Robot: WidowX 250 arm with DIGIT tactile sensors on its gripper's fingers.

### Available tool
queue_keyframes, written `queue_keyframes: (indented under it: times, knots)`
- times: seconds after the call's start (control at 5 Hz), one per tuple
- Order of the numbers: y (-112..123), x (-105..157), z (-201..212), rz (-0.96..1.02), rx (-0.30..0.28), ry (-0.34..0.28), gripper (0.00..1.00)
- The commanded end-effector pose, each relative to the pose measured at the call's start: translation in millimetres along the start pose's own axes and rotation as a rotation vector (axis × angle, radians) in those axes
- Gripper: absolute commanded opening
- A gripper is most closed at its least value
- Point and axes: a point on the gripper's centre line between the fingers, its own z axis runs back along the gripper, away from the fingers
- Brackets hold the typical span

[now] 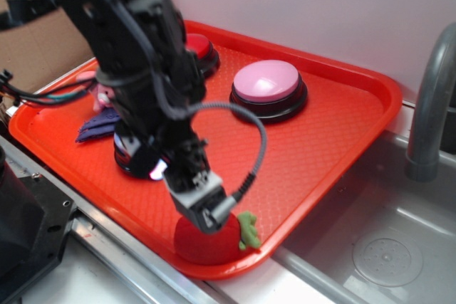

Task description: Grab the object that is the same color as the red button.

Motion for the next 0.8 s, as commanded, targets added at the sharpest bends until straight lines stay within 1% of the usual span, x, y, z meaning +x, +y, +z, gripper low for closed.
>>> queue_keyframes:
  times: [0.0, 0.2, 0.4, 0.6]
  knots:
    - [-12.4, -2.6, -25.7, -0.038, 0.002, 0.029, 1.0]
    - [-13.2, -3.7, -34.4, -0.027, 0.044, 0.039, 1.0]
    - [-10.9, -5.6, -38.4, 0.01, 0.074, 0.042, 1.0]
    - [-7.7, -8.2, -37.3, 0.036, 0.079, 0.03, 0.0]
